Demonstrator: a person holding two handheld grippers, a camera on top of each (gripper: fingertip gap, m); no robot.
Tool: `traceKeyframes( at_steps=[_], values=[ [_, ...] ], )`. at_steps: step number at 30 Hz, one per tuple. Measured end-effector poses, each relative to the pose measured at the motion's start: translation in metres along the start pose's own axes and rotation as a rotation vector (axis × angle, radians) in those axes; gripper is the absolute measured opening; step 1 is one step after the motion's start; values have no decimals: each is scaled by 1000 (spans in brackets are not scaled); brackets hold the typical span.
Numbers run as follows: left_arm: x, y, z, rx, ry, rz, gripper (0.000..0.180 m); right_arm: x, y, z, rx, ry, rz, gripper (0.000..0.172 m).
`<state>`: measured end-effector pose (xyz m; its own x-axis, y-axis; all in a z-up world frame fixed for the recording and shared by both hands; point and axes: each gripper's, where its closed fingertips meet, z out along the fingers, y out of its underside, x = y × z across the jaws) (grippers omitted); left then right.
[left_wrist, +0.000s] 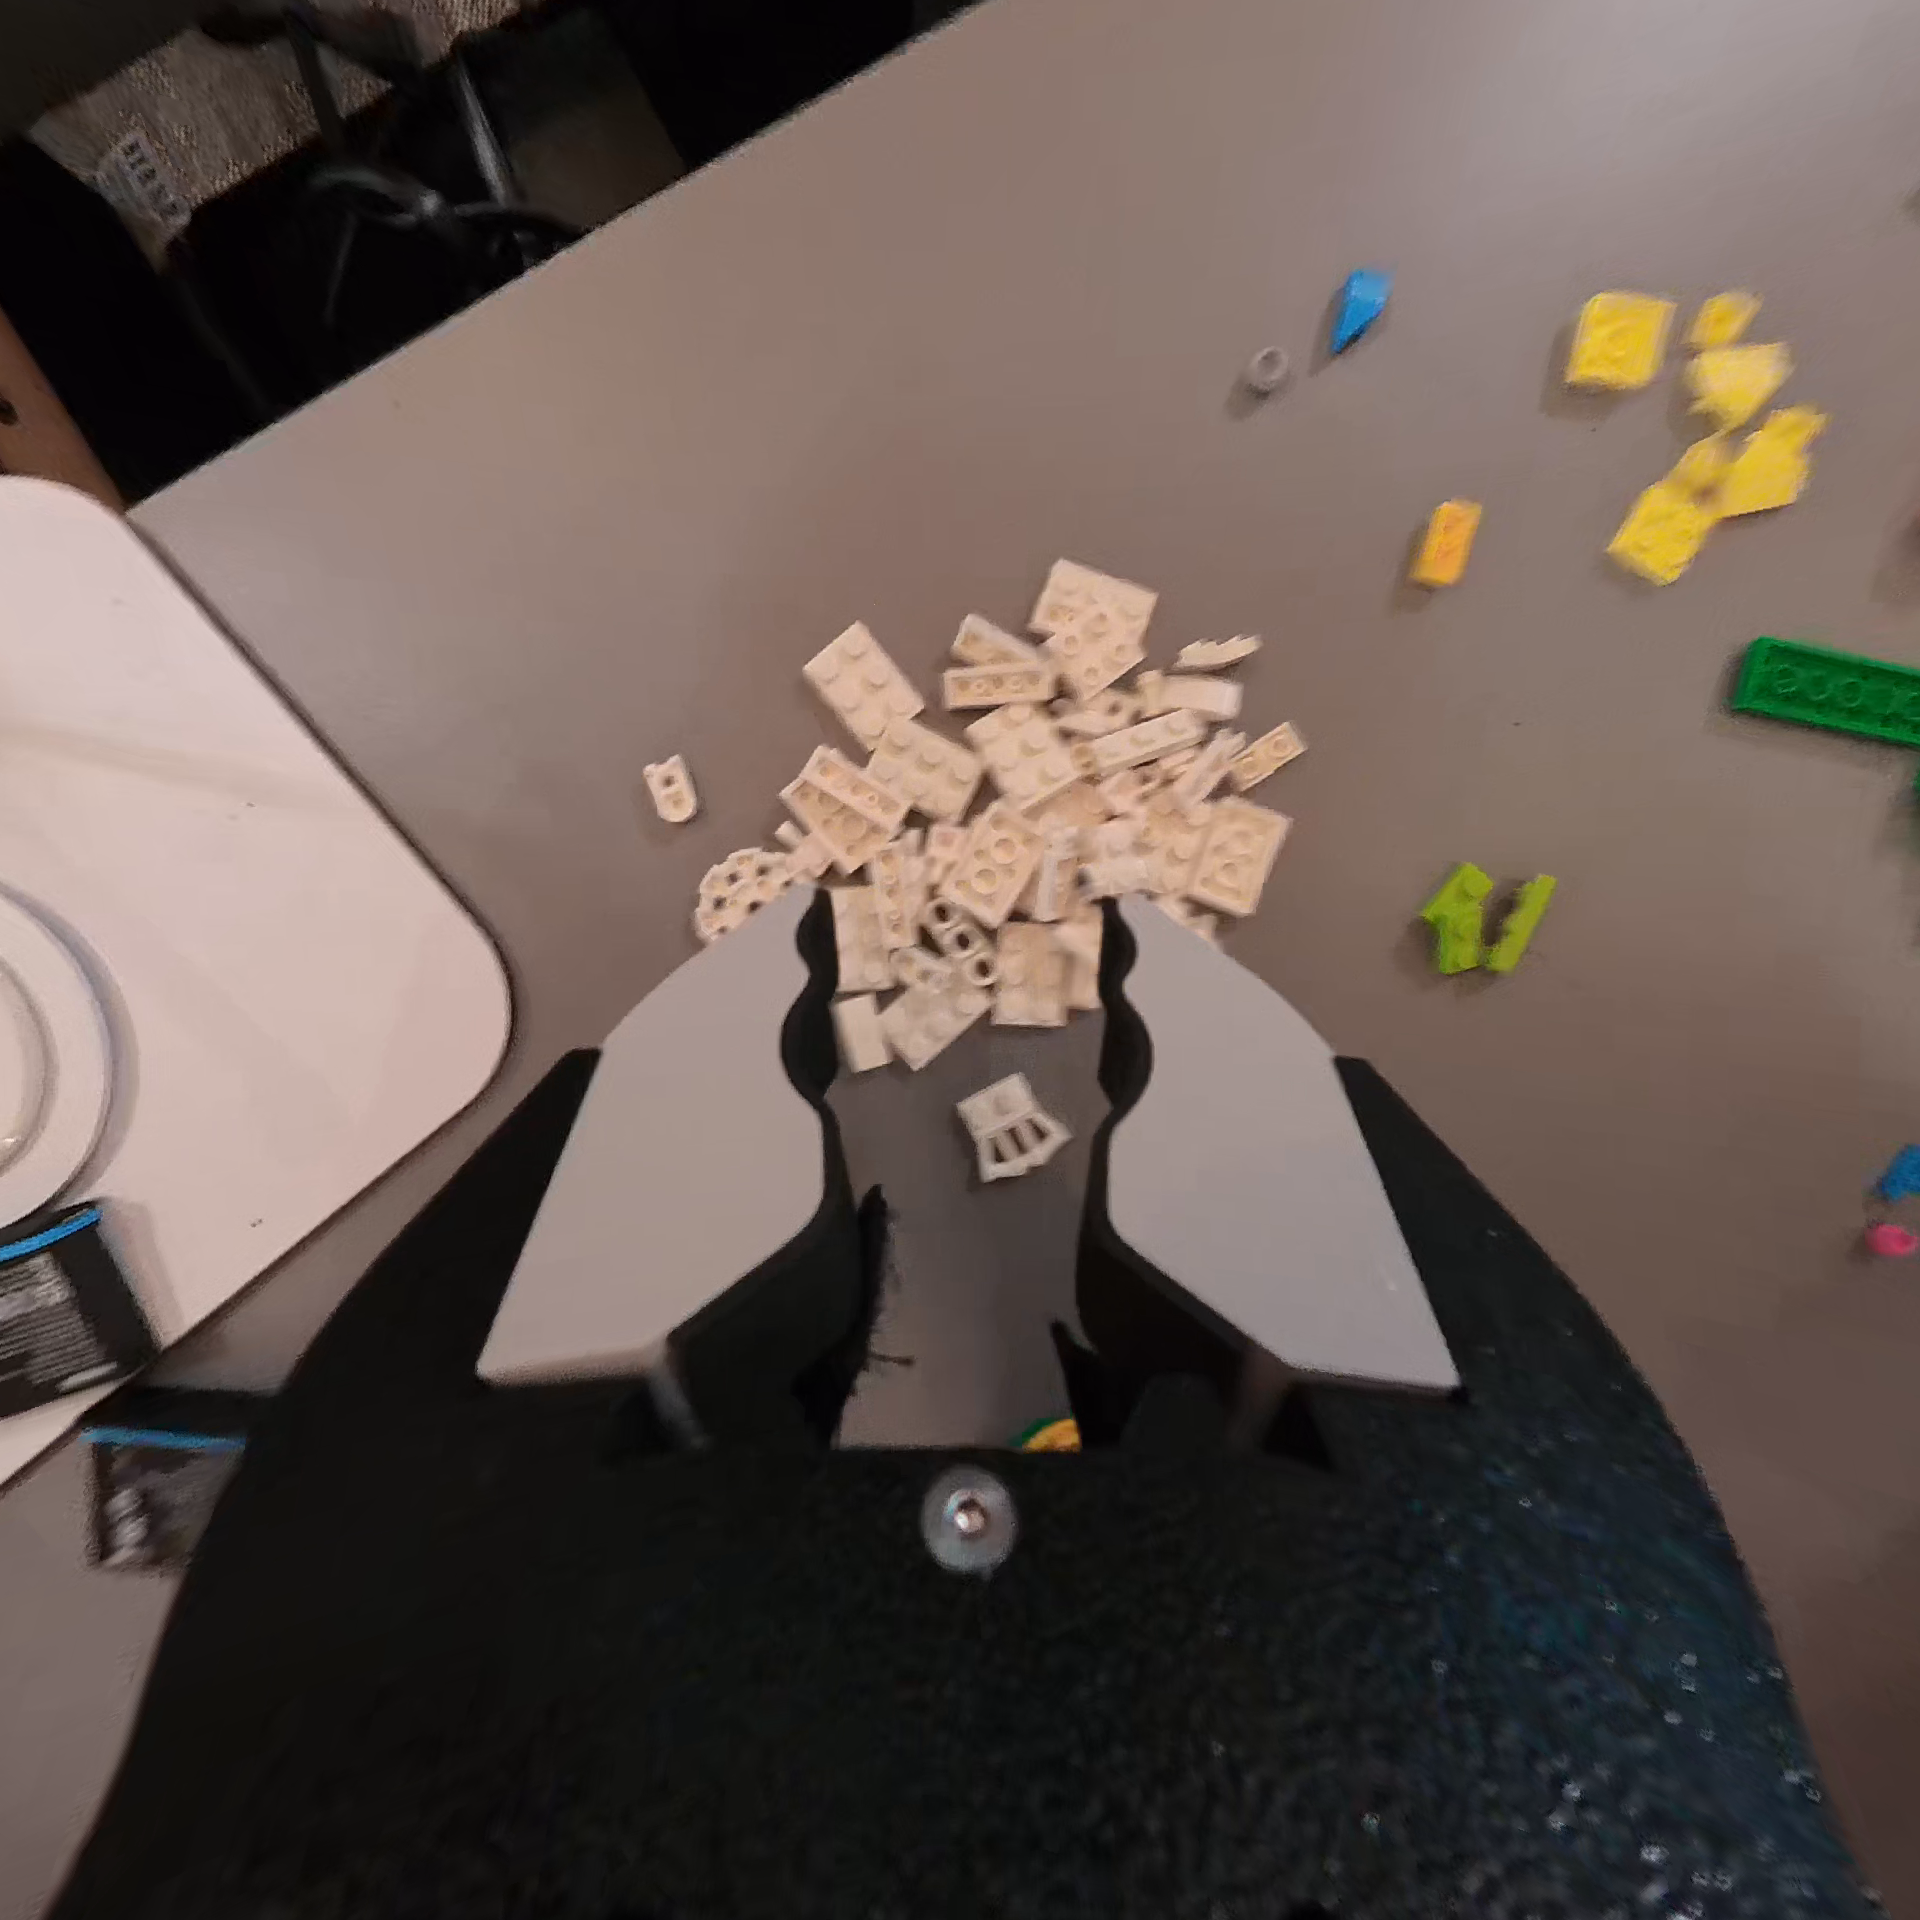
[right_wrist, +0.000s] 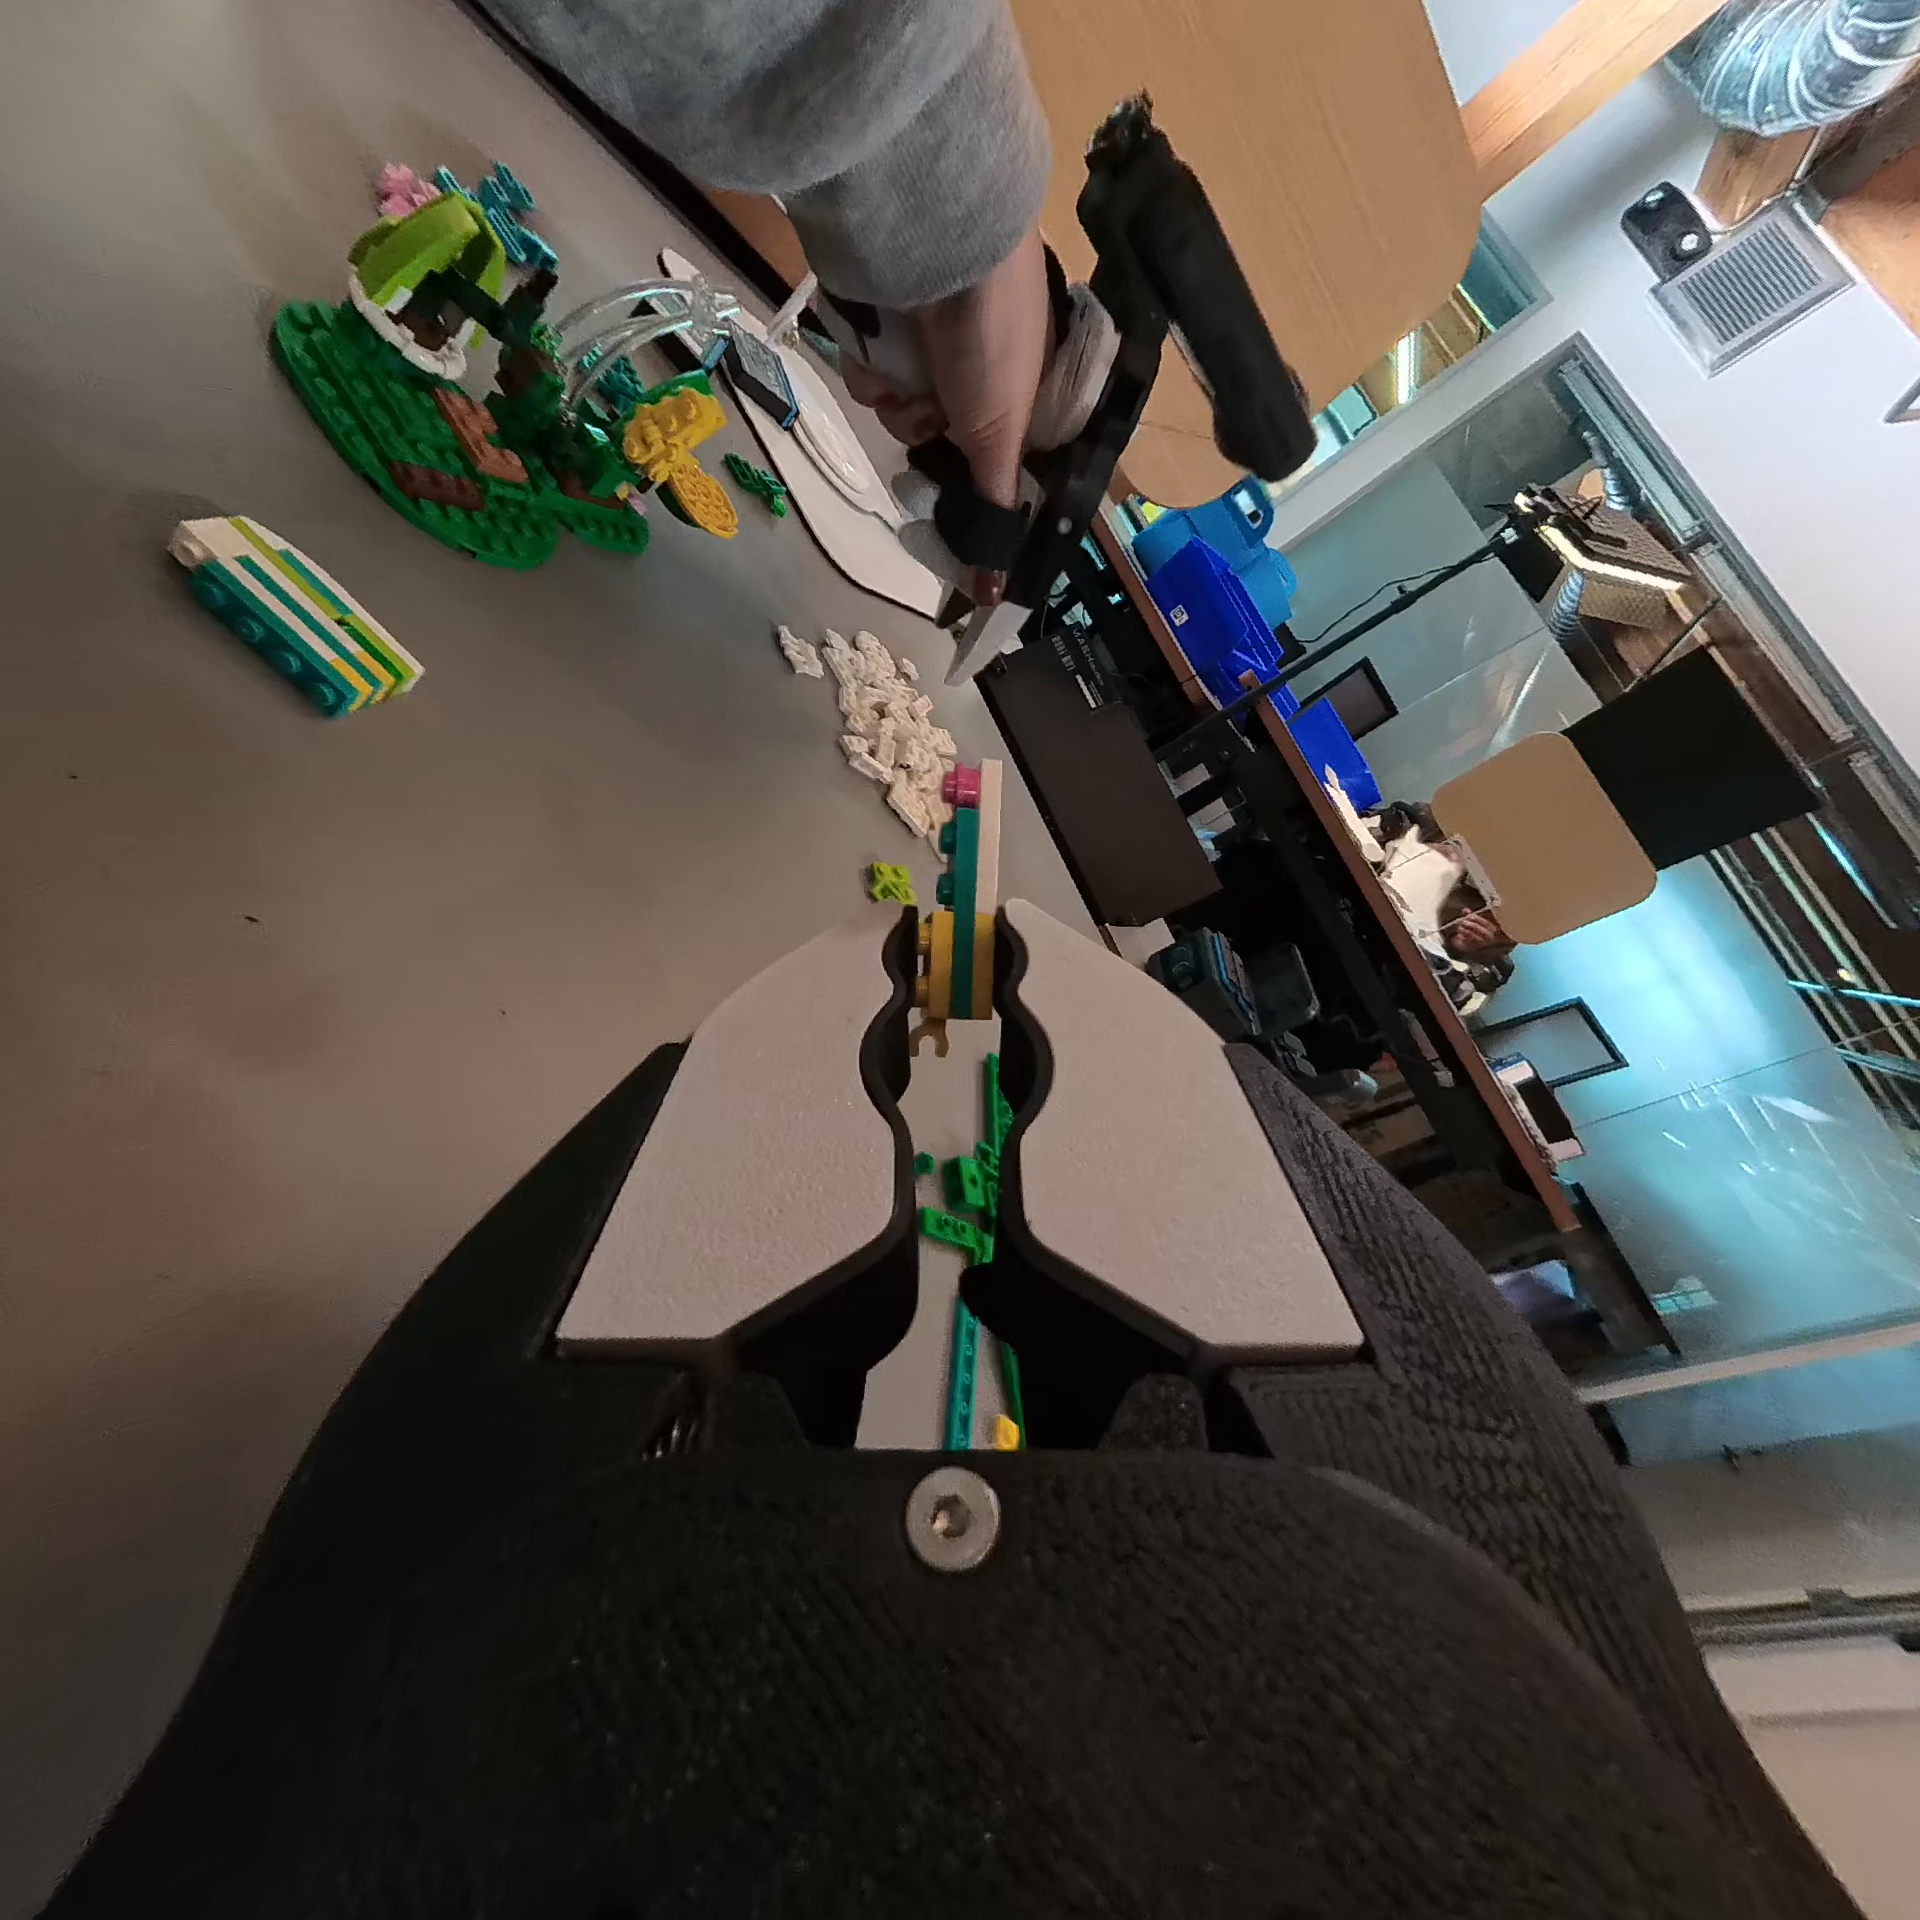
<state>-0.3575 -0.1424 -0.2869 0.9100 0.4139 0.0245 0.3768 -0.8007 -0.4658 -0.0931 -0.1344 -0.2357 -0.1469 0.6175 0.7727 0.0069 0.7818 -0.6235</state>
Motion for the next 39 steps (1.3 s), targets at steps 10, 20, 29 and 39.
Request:
traceKeyframes(
  at_steps=[10, 20, 29, 39],
  values=[
    [236, 43, -122, 597, 467, 777, 61, 16, 3, -6, 17, 76, -132, 10],
    [260, 79, -99, 626, -110, 1366, 14, -2, -2, -10, 57, -50, -140, 10],
    [262, 79, -92, 673, -291, 1470, 18, -6, -3, -11, 67, -75, -163, 10],
    [248, 58, -104, 801, -164, 893, 9, 33, -10, -20, 178, -142, 521, 22]
  ],
)
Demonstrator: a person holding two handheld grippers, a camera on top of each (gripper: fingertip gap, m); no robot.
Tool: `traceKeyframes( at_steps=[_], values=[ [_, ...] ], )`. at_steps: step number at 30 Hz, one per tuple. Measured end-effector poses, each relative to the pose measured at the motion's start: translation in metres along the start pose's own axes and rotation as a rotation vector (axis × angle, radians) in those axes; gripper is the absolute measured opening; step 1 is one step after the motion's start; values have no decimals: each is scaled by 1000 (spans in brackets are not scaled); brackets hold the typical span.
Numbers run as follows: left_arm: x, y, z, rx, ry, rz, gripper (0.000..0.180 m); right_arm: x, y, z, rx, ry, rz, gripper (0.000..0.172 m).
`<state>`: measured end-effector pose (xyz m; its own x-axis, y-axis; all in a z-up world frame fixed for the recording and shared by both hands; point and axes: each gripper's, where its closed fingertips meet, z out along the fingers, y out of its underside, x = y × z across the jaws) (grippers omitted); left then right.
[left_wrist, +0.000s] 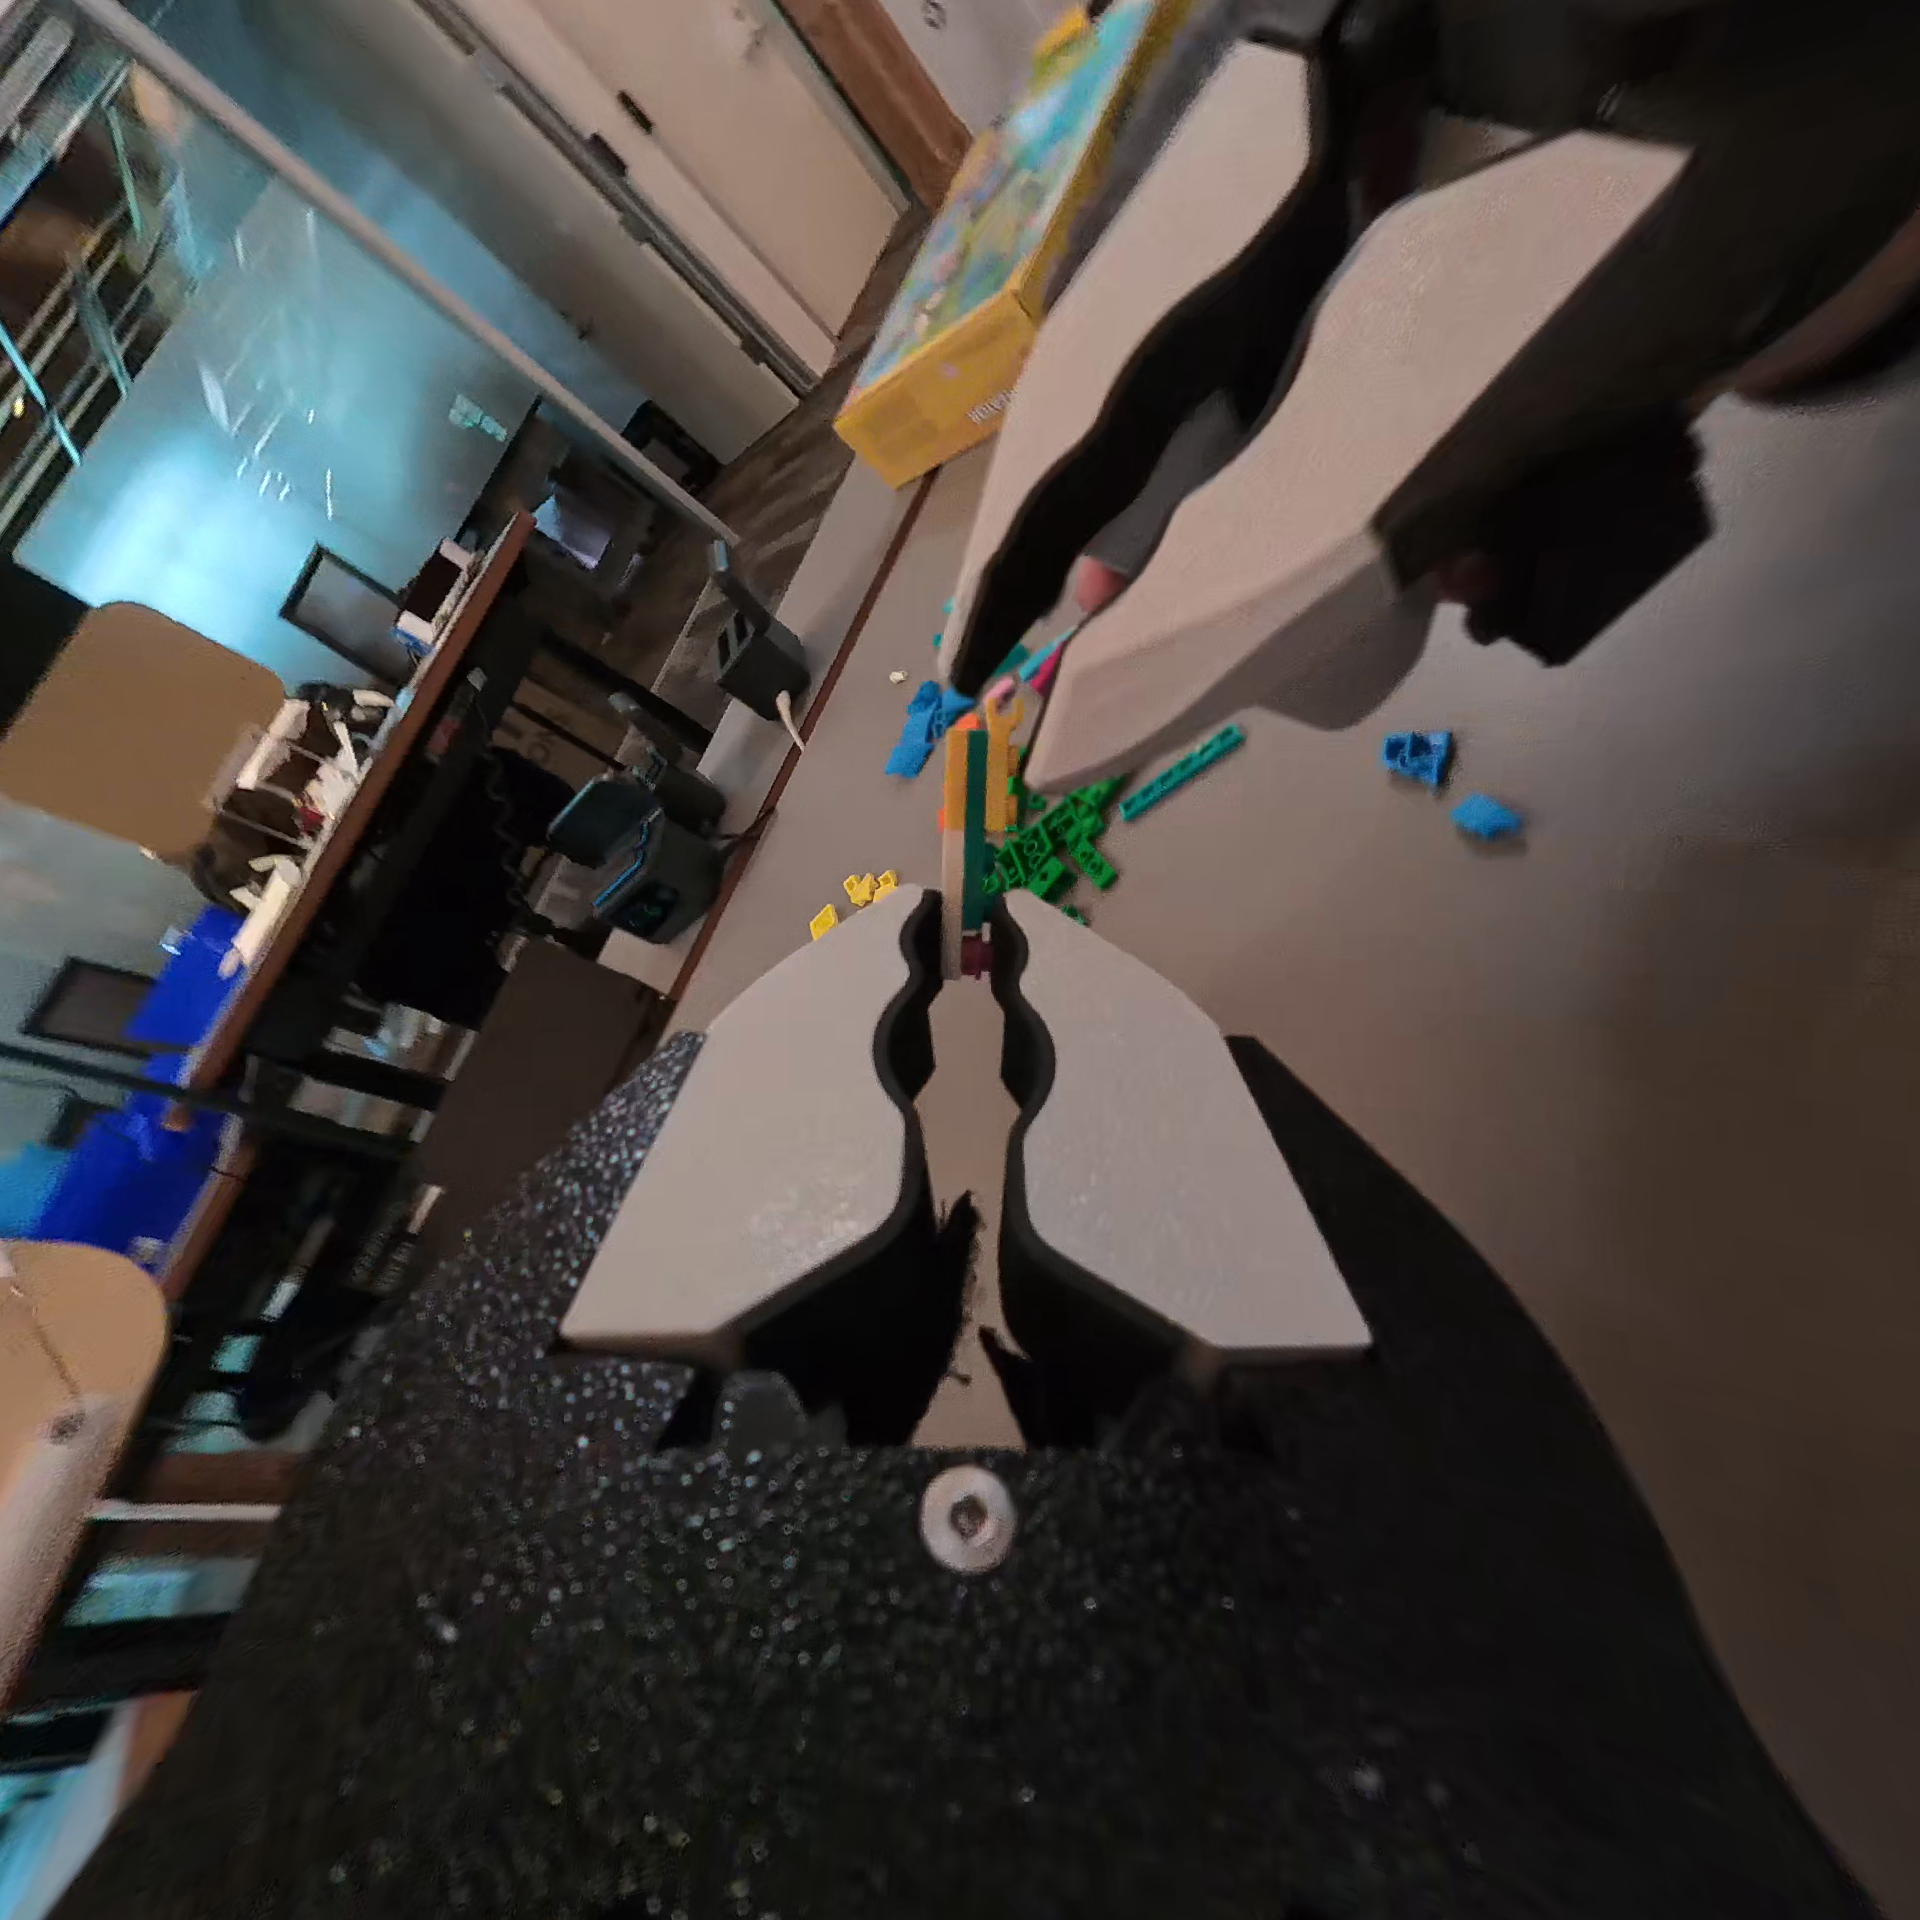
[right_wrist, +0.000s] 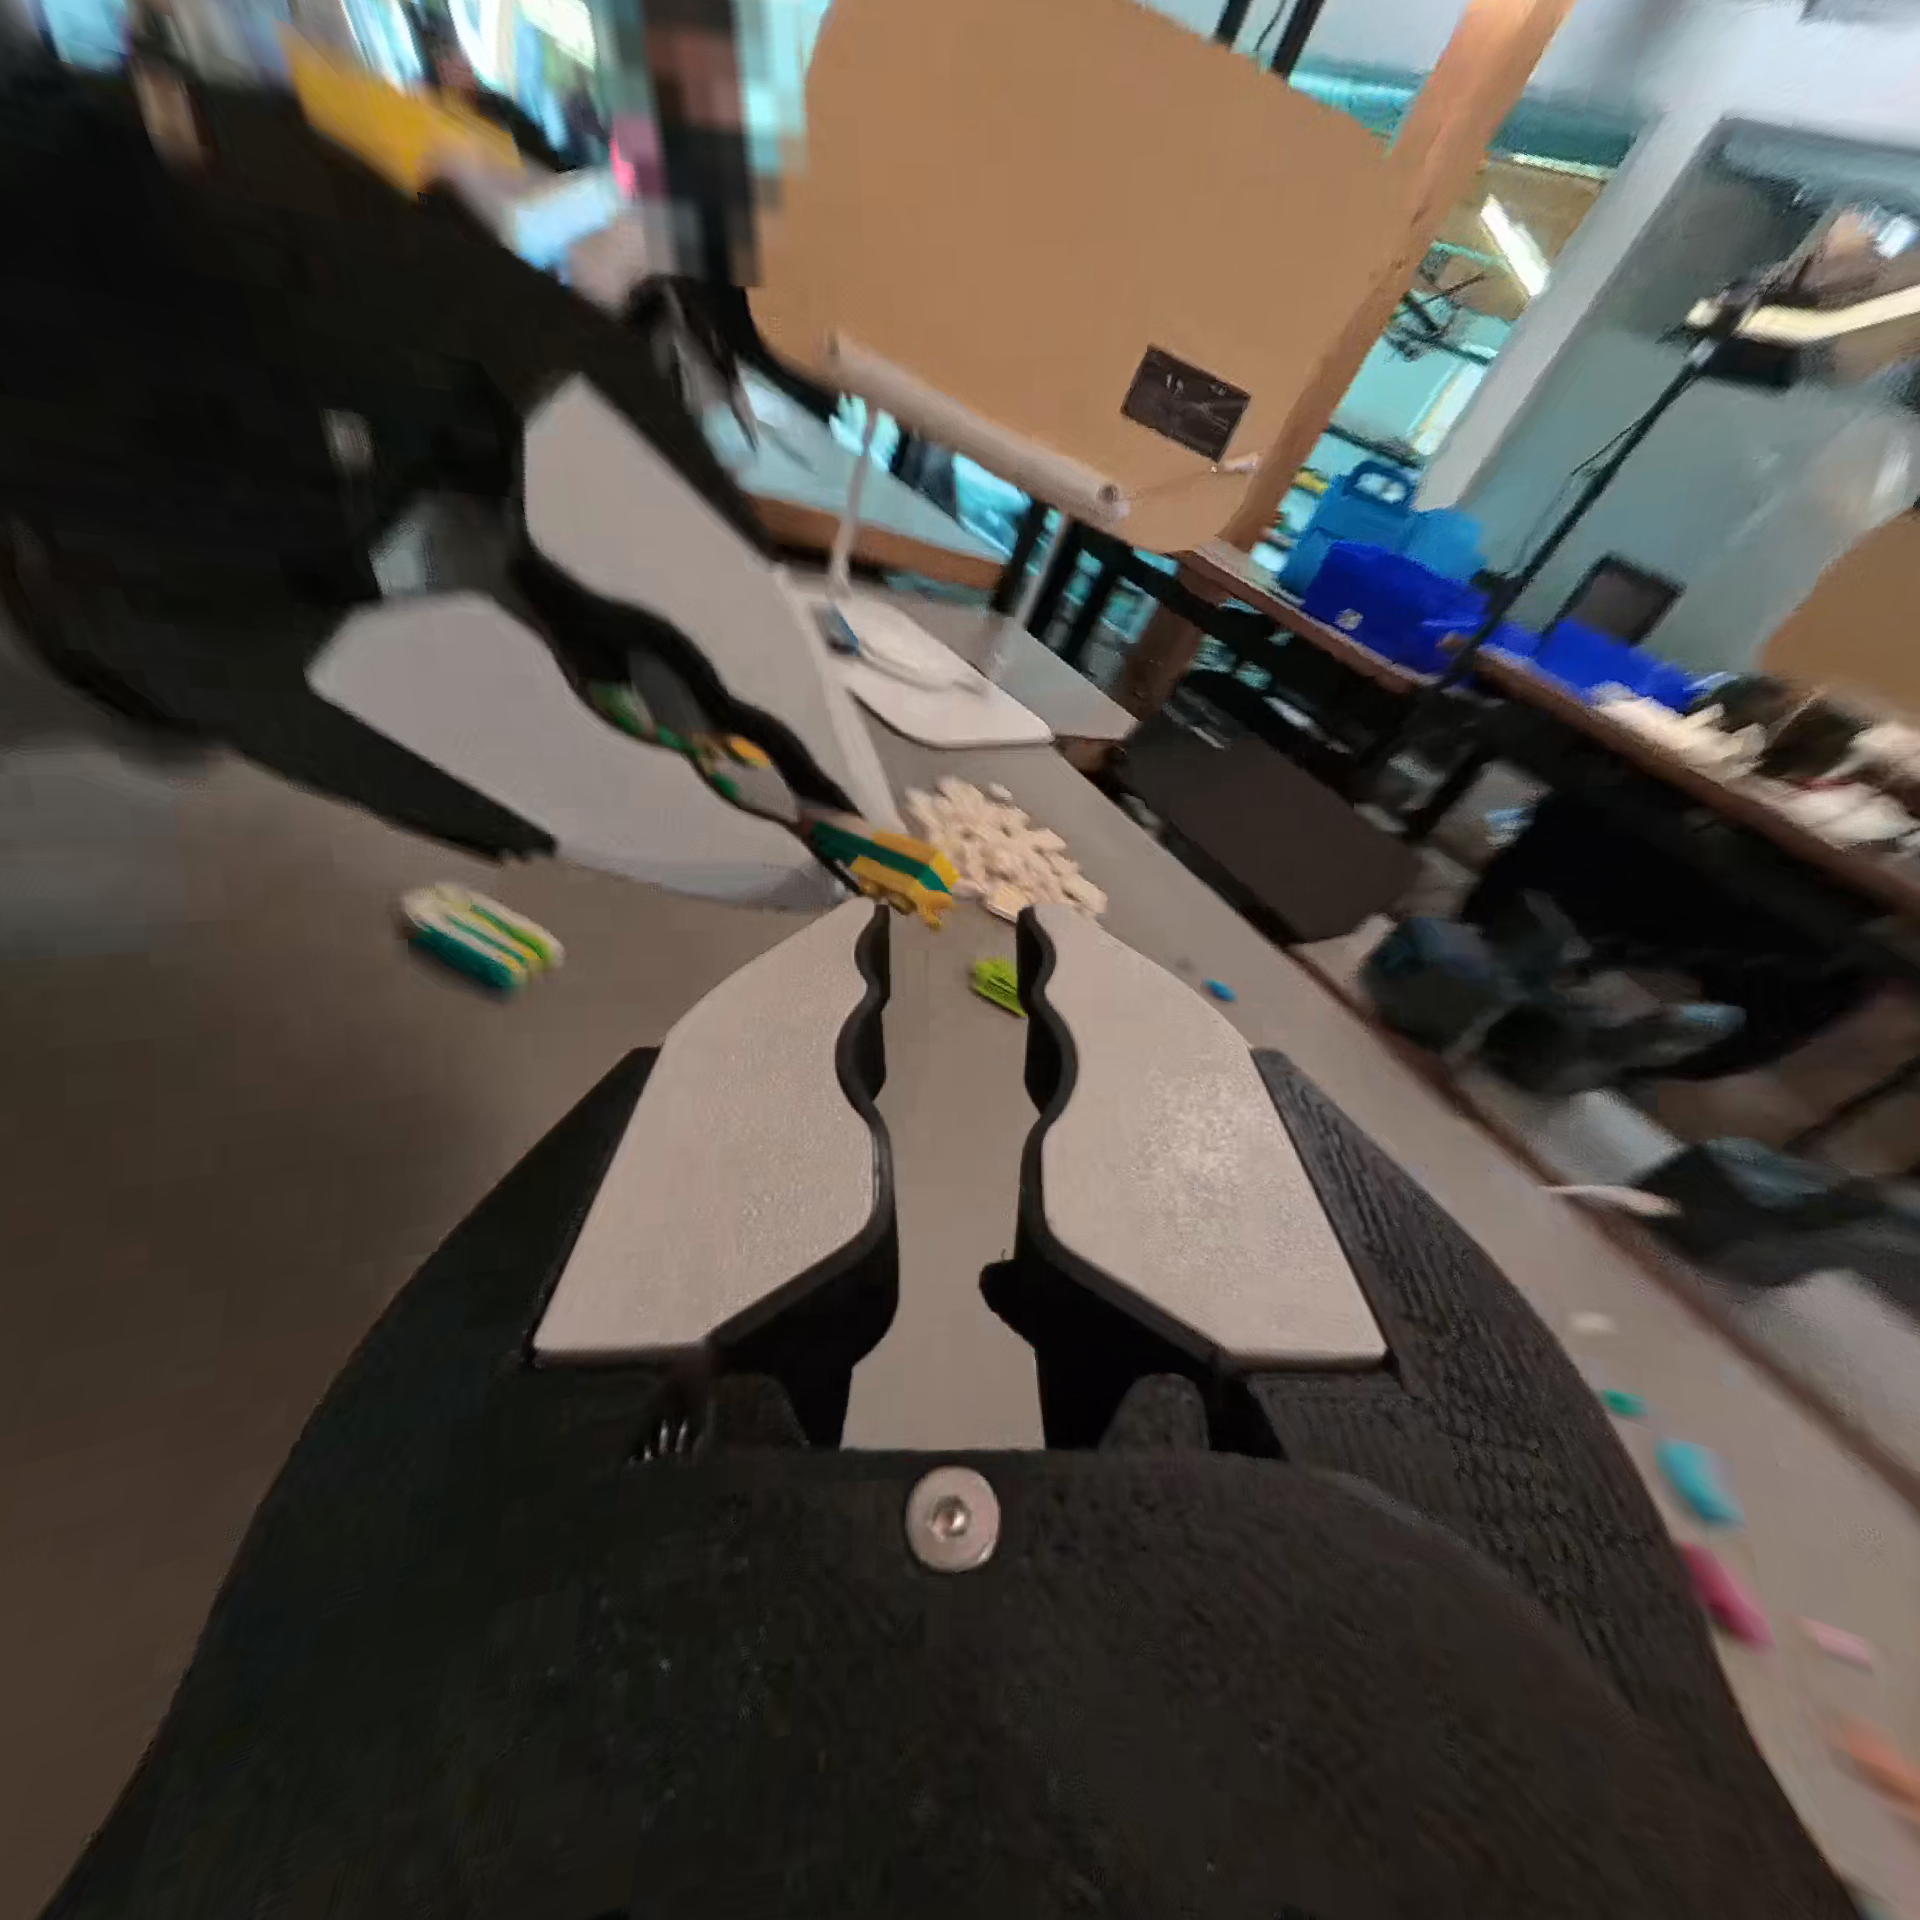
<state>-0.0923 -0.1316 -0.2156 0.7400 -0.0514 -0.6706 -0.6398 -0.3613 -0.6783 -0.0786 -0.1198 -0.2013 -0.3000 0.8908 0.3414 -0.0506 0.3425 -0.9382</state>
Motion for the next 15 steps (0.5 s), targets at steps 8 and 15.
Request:
traceKeyframes(
  at_steps=[8, 15],
  values=[
    [-4, -10, -2, 71, -52, -80, 8, 1, -18, -6, 134, -199, 511, 5],
    [-4, -12, -4, 93, -50, -89, 8, -1, -22, -7, 164, -250, 606, 2]
  ],
)
